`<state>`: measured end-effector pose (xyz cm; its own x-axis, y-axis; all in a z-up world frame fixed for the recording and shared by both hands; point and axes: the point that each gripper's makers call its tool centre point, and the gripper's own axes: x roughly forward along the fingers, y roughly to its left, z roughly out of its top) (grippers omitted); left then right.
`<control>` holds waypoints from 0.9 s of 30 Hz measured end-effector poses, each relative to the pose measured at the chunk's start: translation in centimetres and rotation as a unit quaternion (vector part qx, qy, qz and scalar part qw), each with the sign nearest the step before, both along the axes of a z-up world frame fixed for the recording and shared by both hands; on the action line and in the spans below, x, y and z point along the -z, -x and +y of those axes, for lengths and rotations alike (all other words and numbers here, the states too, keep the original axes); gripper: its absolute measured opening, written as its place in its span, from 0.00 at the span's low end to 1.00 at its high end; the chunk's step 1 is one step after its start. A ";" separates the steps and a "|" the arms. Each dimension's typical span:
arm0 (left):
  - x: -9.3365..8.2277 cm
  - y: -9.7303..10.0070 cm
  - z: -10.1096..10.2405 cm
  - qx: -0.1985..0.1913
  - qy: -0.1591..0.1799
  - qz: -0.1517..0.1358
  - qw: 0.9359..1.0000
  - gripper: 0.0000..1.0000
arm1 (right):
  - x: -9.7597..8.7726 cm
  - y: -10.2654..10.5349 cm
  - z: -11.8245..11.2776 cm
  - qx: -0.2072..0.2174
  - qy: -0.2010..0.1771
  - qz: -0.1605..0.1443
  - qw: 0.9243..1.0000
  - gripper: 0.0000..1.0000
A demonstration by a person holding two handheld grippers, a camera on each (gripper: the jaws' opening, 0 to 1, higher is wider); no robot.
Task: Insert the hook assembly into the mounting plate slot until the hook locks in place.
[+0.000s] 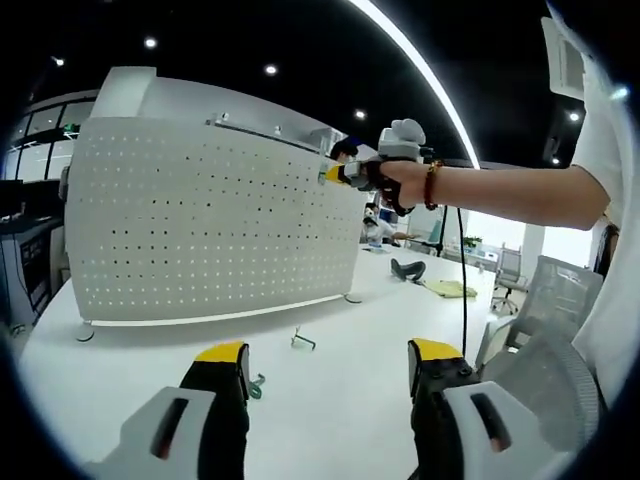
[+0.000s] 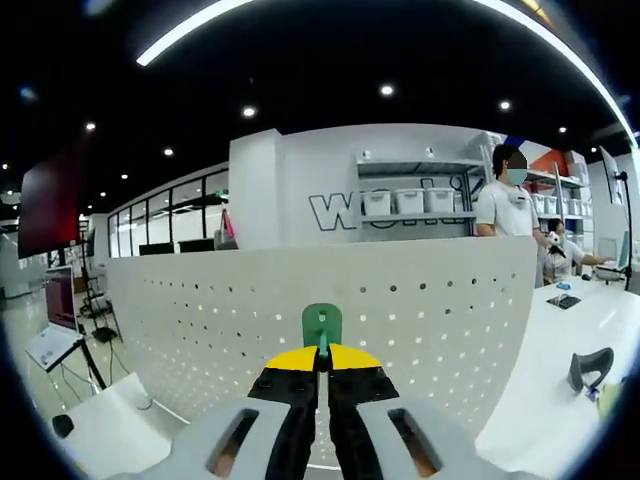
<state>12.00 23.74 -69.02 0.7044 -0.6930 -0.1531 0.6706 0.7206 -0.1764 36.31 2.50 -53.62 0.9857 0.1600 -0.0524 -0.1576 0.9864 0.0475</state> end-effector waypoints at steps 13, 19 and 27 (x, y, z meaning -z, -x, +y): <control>0.3 0.2 0.1 0.001 -0.010 0.002 1.000 0.65 | -1.0 -1.6 -0.1 0.008 0.007 -0.007 1.000 0.01; 0.1 -0.1 0.2 0.001 -0.007 -0.001 1.000 0.67 | -0.8 -2.4 -0.2 0.012 0.020 -0.001 1.000 0.01; 0.1 -0.2 0.4 0.000 -0.015 -0.004 1.000 0.70 | -0.5 -3.2 -0.1 0.014 0.018 0.005 1.000 0.01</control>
